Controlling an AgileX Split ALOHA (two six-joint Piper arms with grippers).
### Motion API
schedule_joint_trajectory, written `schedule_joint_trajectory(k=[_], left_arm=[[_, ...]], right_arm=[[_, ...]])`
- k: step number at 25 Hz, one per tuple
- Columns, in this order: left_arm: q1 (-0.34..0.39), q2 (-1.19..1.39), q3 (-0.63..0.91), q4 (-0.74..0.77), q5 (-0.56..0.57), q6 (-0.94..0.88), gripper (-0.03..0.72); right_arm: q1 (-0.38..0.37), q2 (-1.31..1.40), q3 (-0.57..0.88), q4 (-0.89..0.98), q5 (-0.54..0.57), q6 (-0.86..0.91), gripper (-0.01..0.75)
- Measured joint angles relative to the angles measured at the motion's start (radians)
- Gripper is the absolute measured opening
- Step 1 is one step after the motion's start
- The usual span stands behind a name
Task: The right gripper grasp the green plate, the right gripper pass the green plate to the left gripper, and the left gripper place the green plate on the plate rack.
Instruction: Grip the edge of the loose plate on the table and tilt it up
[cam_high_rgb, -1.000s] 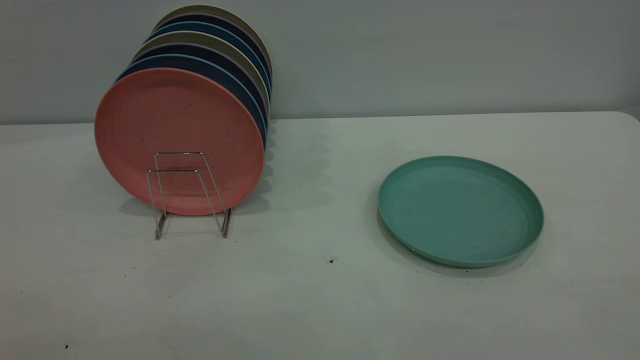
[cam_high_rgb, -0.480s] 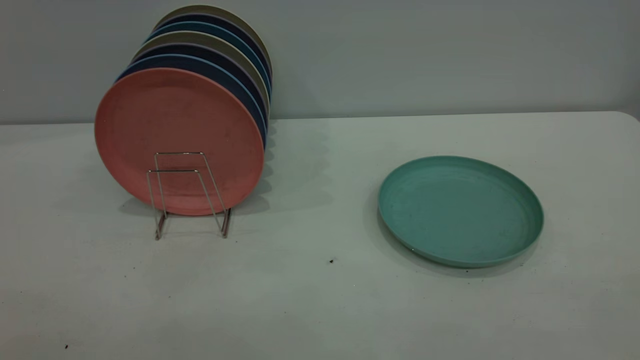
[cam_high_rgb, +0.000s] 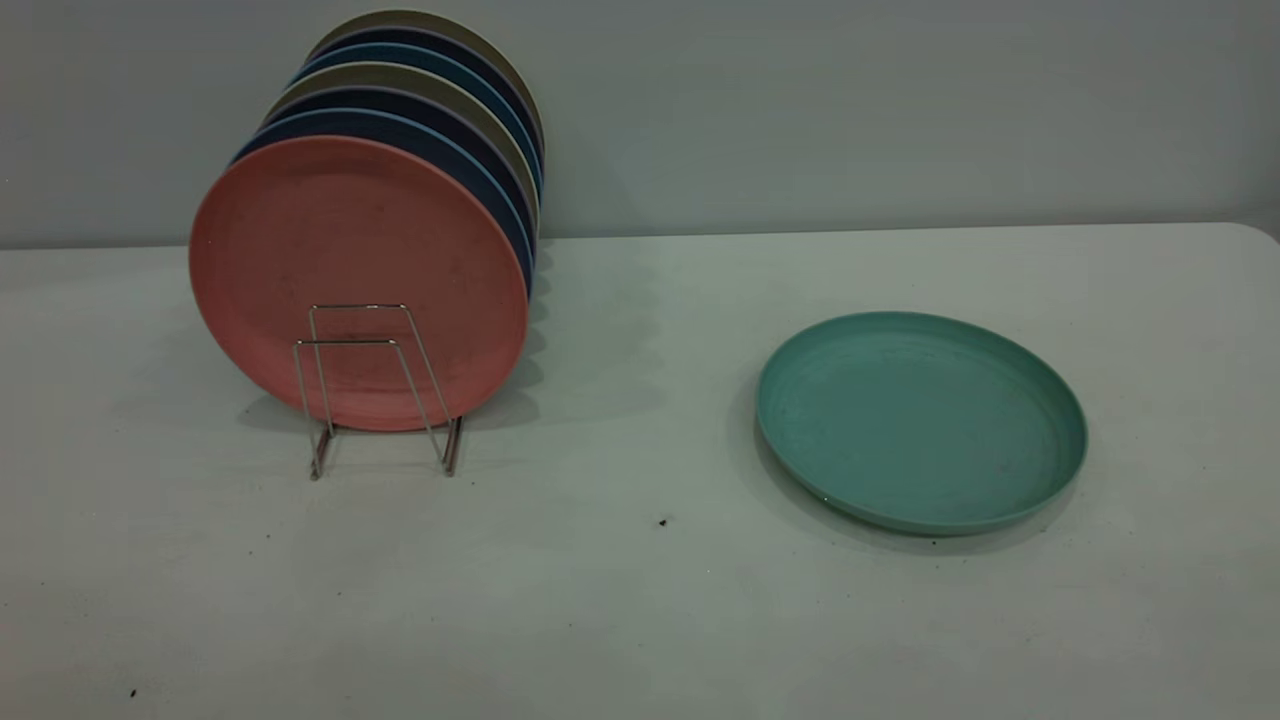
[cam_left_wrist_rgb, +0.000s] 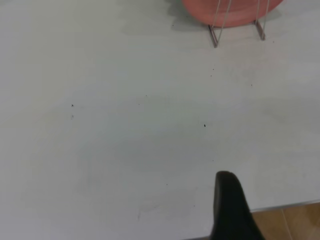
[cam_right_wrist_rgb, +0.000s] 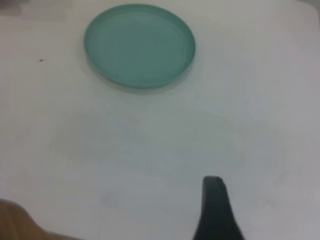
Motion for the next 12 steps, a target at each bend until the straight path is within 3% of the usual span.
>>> schedule_joint_trajectory(k=[6, 12], left_arm=[[0.000, 0.000, -0.003, 0.000, -0.010, 0.000, 0.460], [0.000, 0.017, -0.015, -0.058, -0.223, -0.038, 0.460]], right_arm=[[0.000, 0.000, 0.000, 0.010, 0.000, -0.003, 0.527], [0.000, 0.000, 0.000, -0.016, 0.000, 0.082, 0.521]])
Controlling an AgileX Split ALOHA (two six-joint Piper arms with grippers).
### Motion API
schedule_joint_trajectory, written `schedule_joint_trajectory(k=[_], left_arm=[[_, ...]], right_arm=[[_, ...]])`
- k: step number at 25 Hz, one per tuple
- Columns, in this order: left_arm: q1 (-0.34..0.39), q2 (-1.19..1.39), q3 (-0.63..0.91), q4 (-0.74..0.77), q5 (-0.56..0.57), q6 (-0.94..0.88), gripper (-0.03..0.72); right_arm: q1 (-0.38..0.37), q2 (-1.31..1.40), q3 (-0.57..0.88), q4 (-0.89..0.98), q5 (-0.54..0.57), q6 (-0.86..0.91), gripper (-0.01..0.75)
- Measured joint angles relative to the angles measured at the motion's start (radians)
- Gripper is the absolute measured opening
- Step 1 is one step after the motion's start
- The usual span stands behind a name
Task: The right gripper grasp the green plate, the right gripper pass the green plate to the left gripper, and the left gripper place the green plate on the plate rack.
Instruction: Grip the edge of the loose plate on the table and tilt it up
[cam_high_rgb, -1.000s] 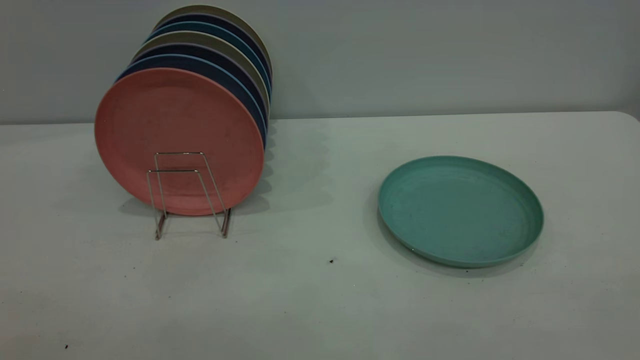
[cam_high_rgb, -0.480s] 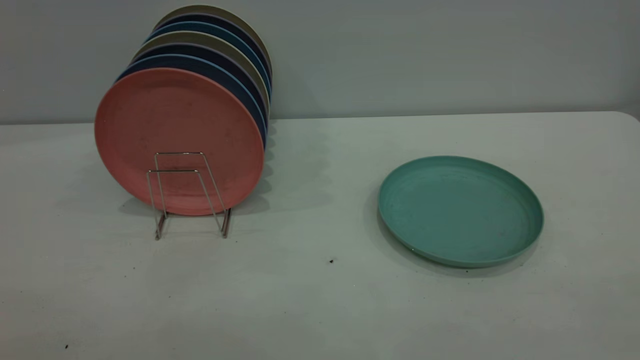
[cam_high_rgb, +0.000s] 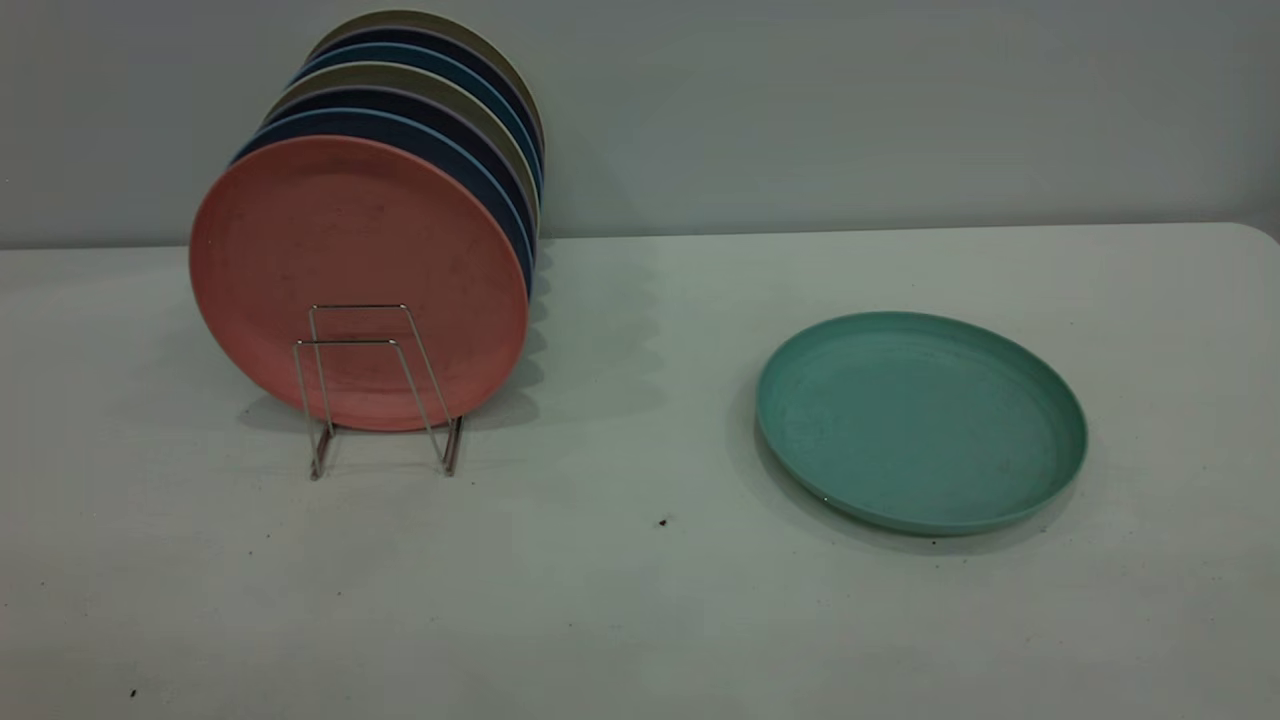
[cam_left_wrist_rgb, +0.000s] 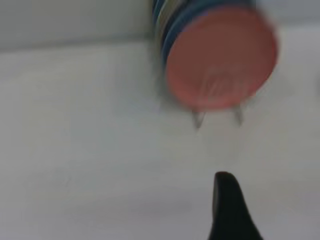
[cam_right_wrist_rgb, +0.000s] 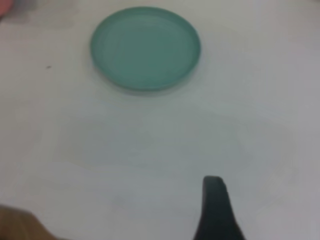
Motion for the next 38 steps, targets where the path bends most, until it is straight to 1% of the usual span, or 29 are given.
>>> schedule_joint_trajectory(k=[4, 7, 10, 12, 15, 19, 22, 25, 28, 32, 36, 38], left_arm=[[0.000, 0.121, -0.002, -0.010, -0.071, -0.027, 0.460], [0.000, 0.279, -0.002, -0.027, -0.160, -0.030, 0.460], [0.000, 0.455, -0.002, -0.110, -0.262, 0.000, 0.460], [0.000, 0.564, -0.002, -0.215, -0.318, 0.071, 0.460], [0.000, 0.689, -0.002, -0.394, -0.372, 0.237, 0.460], [0.000, 0.770, -0.002, -0.642, -0.399, 0.473, 0.460], [0.000, 0.793, -0.002, -0.749, -0.408, 0.583, 0.460], [0.000, 0.800, -0.002, -0.776, -0.417, 0.617, 0.460], [0.000, 0.800, -0.002, -0.770, -0.425, 0.635, 0.460], [0.000, 0.800, -0.002, -0.747, -0.425, 0.640, 0.460], [0.000, 0.800, -0.002, -0.745, -0.425, 0.640, 0.460], [0.000, 0.800, -0.002, -0.745, -0.425, 0.640, 0.460]], right_arm=[[0.000, 0.000, 0.000, -0.090, 0.000, 0.127, 0.489], [0.000, 0.007, 0.000, -0.091, -0.001, 0.127, 0.454], [0.000, 0.091, -0.006, -0.008, -0.025, 0.056, 0.432], [0.000, 0.189, -0.007, 0.102, -0.097, 0.011, 0.429], [0.000, 0.392, -0.011, 0.322, -0.235, -0.117, 0.429], [0.000, 0.695, -0.013, 0.617, -0.414, -0.384, 0.429], [0.000, 0.966, -0.042, 0.777, -0.515, -0.570, 0.429], [-0.003, 1.235, -0.114, 0.887, -0.576, -0.715, 0.429], [-0.028, 1.506, -0.232, 0.968, -0.560, -0.828, 0.429], [-0.081, 1.841, -0.424, 1.073, -0.449, -0.941, 0.429], [-0.138, 2.104, -0.598, 1.112, -0.328, -0.954, 0.427], [-0.158, 2.180, -0.660, 1.107, -0.295, -0.949, 0.416]])
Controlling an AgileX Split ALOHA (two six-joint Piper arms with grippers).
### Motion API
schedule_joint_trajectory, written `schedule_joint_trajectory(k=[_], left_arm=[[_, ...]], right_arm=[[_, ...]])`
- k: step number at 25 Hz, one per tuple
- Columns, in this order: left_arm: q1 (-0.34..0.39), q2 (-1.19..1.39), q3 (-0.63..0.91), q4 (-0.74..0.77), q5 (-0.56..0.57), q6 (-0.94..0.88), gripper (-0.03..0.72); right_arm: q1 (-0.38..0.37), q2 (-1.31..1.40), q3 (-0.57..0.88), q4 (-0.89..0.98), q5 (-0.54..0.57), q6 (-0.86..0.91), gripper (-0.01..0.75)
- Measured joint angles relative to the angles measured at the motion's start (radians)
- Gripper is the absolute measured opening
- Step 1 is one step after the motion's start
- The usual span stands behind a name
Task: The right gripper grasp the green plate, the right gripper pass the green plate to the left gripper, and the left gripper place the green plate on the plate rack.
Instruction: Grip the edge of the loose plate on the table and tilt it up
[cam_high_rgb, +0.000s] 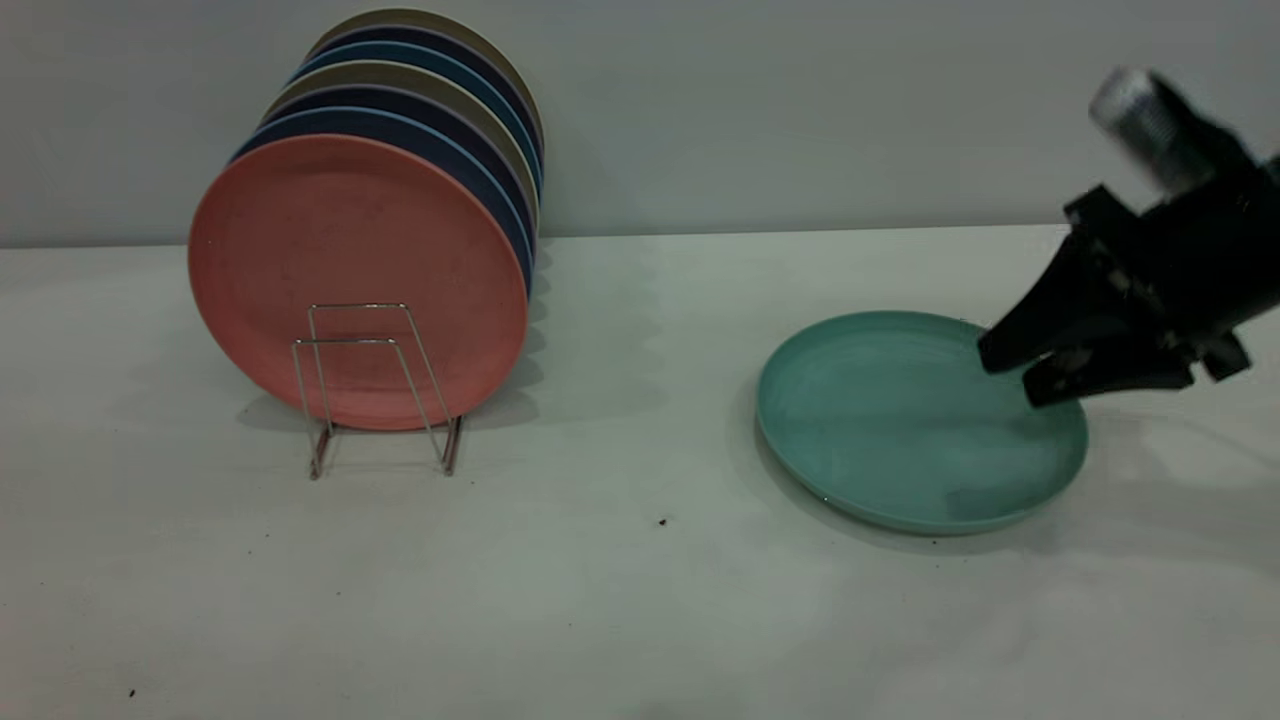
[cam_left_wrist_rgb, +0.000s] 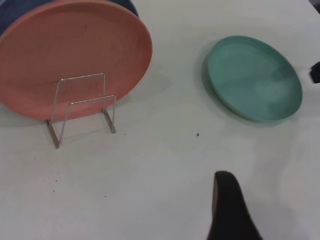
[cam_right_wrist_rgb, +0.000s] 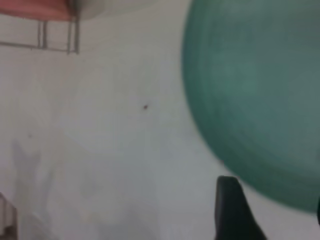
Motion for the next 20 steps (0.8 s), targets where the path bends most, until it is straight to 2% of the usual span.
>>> schedule_joint_trajectory(k=[3, 9, 12, 20], left_arm=[[0.000, 0.000, 0.000, 0.000, -0.002, 0.000, 0.460], [0.000, 0.000, 0.000, 0.000, -0.018, 0.000, 0.460], [0.000, 0.000, 0.000, 0.000, -0.024, 0.000, 0.460], [0.000, 0.000, 0.000, 0.000, -0.034, 0.000, 0.460]], right_arm=[[-0.009, 0.039, -0.059, -0.041, -0.008, 0.029, 0.398], [-0.065, 0.040, -0.114, -0.178, -0.128, 0.147, 0.391], [-0.098, 0.047, -0.125, -0.189, -0.156, 0.137, 0.382], [-0.097, 0.088, -0.125, -0.166, -0.192, 0.079, 0.347]])
